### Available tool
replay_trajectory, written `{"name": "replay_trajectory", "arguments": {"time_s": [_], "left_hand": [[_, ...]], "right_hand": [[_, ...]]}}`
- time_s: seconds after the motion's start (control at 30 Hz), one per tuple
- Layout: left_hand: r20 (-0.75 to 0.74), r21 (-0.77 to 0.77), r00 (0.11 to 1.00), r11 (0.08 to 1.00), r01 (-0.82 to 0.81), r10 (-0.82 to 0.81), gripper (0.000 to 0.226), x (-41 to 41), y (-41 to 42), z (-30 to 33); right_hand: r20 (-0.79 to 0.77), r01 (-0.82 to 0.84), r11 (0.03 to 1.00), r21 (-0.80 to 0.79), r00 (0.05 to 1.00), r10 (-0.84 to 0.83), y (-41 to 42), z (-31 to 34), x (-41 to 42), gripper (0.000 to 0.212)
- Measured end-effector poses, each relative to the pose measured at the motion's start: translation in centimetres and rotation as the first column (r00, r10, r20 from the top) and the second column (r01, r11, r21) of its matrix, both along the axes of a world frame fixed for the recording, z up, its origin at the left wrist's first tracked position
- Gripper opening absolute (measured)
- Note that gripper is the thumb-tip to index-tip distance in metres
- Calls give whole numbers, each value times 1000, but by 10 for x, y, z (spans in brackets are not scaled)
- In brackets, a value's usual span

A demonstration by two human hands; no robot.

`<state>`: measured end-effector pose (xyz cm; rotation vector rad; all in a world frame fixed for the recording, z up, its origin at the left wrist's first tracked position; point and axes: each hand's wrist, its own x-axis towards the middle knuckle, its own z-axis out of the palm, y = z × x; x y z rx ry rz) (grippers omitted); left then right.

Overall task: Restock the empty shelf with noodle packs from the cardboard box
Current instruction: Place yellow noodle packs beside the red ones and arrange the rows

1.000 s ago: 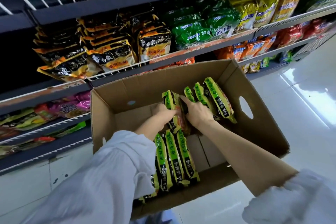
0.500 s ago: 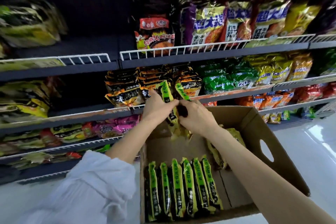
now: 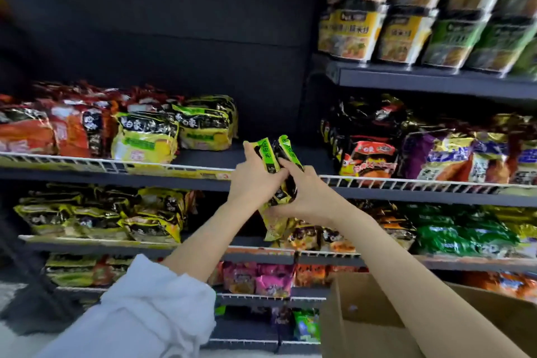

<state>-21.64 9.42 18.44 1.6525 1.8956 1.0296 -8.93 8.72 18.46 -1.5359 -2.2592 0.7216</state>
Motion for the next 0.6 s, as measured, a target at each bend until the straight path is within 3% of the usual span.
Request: {"name": "replay_trajectory", "arguments": {"time_s": [0.13, 0.3, 0.4, 0.47, 0.53, 0.6], "left_hand": [[127, 63, 988, 995, 75, -82, 92, -61, 21, 20], [279, 131, 946, 983, 130, -163, 80, -117, 45, 34], [320, 184, 938, 980, 76, -133, 72, -139, 66, 38], [164, 187, 983, 981, 52, -83, 77, -150, 81, 41], [-80, 233, 997, 972, 9, 10, 98, -161, 96, 42], [-465, 300, 870, 954, -19, 164, 122, -176, 111, 38]], "right_hand": [[-51, 91, 955, 282, 995, -80, 22, 14, -65, 100], [-195, 119, 909, 399, 980, -43, 58, 34, -108, 65], [-215, 130, 891, 435, 976, -38, 85, 42, -127, 61], [-167, 107, 888, 447, 985, -34, 107, 44, -137, 62], [-117, 65, 909, 412, 993, -18, 132, 43, -146, 67], [-92, 17, 928, 372, 996, 19, 155, 40, -151, 69]]}}
